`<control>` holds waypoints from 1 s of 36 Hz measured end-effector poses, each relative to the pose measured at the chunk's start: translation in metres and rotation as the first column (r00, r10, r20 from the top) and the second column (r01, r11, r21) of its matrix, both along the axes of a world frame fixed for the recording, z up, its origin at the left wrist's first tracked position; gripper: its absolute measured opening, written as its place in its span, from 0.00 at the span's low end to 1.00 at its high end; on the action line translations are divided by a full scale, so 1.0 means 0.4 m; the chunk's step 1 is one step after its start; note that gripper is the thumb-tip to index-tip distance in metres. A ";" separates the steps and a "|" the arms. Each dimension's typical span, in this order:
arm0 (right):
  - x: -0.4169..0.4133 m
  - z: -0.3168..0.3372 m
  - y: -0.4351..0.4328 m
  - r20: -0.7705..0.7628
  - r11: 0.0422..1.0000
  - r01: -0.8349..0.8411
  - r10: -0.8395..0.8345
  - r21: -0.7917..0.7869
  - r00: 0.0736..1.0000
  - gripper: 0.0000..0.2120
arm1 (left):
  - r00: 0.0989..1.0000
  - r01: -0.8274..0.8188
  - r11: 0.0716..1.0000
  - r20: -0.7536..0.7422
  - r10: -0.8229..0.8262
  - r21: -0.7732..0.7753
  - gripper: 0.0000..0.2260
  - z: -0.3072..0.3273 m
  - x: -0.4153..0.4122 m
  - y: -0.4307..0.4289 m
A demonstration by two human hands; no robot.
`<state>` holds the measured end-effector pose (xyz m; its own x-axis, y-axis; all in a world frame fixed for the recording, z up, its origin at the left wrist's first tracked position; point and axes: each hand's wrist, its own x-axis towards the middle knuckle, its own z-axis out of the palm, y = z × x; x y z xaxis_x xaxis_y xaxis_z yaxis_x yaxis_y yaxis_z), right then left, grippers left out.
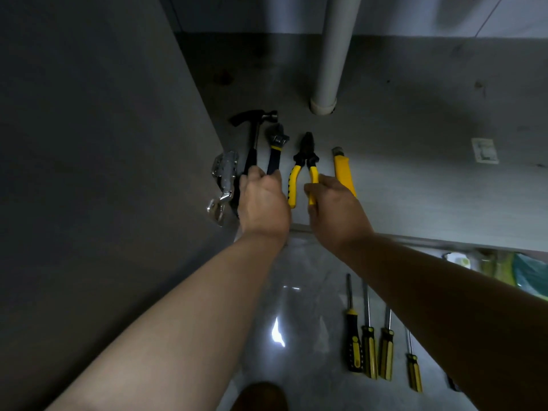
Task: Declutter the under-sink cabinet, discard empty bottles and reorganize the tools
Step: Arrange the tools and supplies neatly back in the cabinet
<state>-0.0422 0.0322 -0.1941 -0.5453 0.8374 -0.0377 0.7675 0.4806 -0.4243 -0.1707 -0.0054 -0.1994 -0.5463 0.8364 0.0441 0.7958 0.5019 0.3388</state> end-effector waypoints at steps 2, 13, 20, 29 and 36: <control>-0.009 -0.001 -0.001 -0.010 1.000 0.005 -0.005 0.001 1.000 0.16 | 1.000 -0.017 1.000 0.014 0.017 0.015 0.10 -0.004 -0.001 -0.001; 0.051 0.031 0.011 0.071 0.966 0.158 -0.175 0.204 0.982 0.21 | 0.958 0.273 0.944 0.042 -0.285 0.186 0.21 -0.026 0.037 0.004; 0.111 -0.003 0.022 0.014 0.984 0.179 -0.179 0.022 0.984 0.26 | 0.943 0.321 0.943 0.066 -0.327 0.081 0.29 -0.047 0.049 0.004; 0.064 -0.029 0.011 -0.110 0.991 0.130 -0.126 0.030 0.986 0.25 | 0.963 0.266 0.960 0.007 -0.268 0.088 0.15 -0.047 0.056 -0.011; 0.064 -0.038 0.014 -0.120 0.991 0.129 -0.124 0.035 0.985 0.25 | 0.983 0.180 0.975 0.005 -0.182 0.129 0.14 -0.049 0.068 -0.019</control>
<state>-0.0165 0.0378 -0.2092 -0.4333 0.8994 0.0571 0.7694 0.4022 -0.4962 -0.1437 -0.0131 -0.2190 -0.3878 0.9096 0.1492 0.8632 0.3016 0.4048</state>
